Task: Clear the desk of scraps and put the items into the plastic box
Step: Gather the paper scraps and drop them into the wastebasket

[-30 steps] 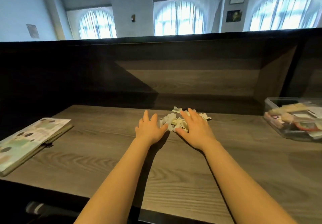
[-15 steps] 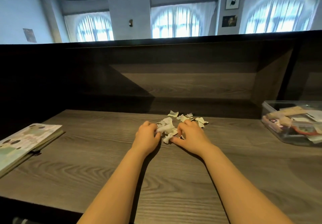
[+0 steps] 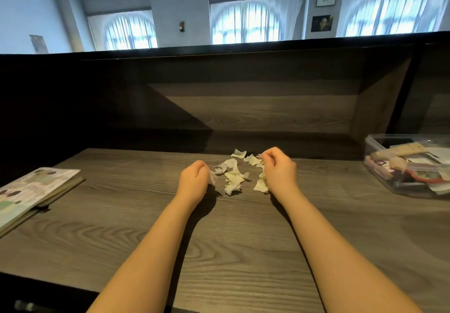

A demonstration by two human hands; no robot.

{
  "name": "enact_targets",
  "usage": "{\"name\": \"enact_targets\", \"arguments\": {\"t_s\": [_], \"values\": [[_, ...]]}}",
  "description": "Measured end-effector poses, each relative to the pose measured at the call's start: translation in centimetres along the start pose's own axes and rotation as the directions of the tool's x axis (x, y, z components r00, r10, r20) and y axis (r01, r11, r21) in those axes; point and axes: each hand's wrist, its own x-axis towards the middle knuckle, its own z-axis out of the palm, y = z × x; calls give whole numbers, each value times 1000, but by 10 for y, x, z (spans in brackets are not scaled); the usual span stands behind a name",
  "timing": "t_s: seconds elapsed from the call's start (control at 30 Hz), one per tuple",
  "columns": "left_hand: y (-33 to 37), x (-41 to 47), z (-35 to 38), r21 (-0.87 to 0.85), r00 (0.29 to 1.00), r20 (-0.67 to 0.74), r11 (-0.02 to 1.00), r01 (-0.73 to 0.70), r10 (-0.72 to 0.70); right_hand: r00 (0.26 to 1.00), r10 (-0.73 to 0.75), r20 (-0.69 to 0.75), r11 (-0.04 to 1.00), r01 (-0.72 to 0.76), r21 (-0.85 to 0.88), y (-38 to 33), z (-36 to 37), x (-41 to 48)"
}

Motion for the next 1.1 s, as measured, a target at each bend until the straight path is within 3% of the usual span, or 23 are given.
{"name": "enact_targets", "arguments": {"t_s": [0.13,0.23,0.33,0.47,0.67,0.83,0.93,1.1], "values": [[3,-2,4,30,999,26,999,-35,34,997,53,-64,993,-46,111,-9,-12,6],[5,-4,10,278,989,130,954,-111,77,992,74,104,994,-65,-91,-12,-17,6],[8,-6,14,534,959,264,813,-230,98,916,146,372,940,-12,-340,-14,-19,1],[7,-7,19,651,933,316,677,-344,171,851,217,479,847,80,-525,-15,-17,-2],[6,-7,18,616,943,273,719,-323,189,869,198,454,812,114,-572,-12,-11,-2],[4,-1,12,317,992,111,944,-93,61,933,155,324,947,-47,-318,-10,-11,1],[2,3,8,199,999,40,980,-7,0,949,142,280,974,-84,-208,-15,-6,2],[1,4,3,62,999,-36,998,19,-17,963,132,235,988,-107,-113,-15,7,1]]}}
